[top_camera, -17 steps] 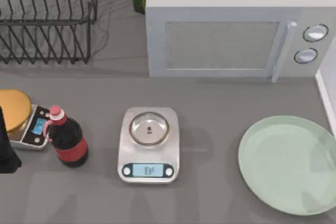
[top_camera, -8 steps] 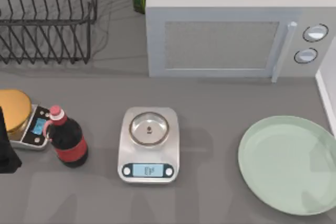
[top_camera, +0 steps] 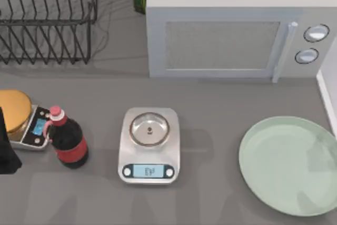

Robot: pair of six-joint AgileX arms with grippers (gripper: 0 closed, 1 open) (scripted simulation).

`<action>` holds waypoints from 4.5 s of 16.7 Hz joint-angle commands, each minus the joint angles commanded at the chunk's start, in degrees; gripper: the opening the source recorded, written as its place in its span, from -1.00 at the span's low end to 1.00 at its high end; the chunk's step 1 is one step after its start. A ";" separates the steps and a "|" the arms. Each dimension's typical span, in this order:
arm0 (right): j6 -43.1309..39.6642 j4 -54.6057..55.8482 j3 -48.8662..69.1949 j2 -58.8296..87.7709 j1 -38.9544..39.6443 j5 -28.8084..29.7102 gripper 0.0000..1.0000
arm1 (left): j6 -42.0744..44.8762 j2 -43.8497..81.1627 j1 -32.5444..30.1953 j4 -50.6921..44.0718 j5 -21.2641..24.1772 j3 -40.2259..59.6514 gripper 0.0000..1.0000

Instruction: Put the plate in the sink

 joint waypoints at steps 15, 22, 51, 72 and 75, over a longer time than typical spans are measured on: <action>26.12 -43.52 54.71 75.11 25.53 0.02 1.00 | 0.00 0.00 0.00 0.00 0.00 0.00 1.00; 34.56 -57.60 72.38 100.21 33.79 0.03 1.00 | 0.00 0.00 0.00 0.00 0.00 0.00 1.00; 35.54 -36.94 61.65 111.72 34.61 0.09 -0.21 | 0.00 0.00 0.00 0.00 0.00 0.00 1.00; 35.27 -50.95 74.84 106.67 34.00 1.39 -1.00 | 0.00 0.00 0.00 0.00 0.00 0.00 1.00; 35.25 -64.91 88.56 106.78 33.97 1.38 -1.00 | 0.00 0.00 0.00 0.00 0.00 0.00 1.00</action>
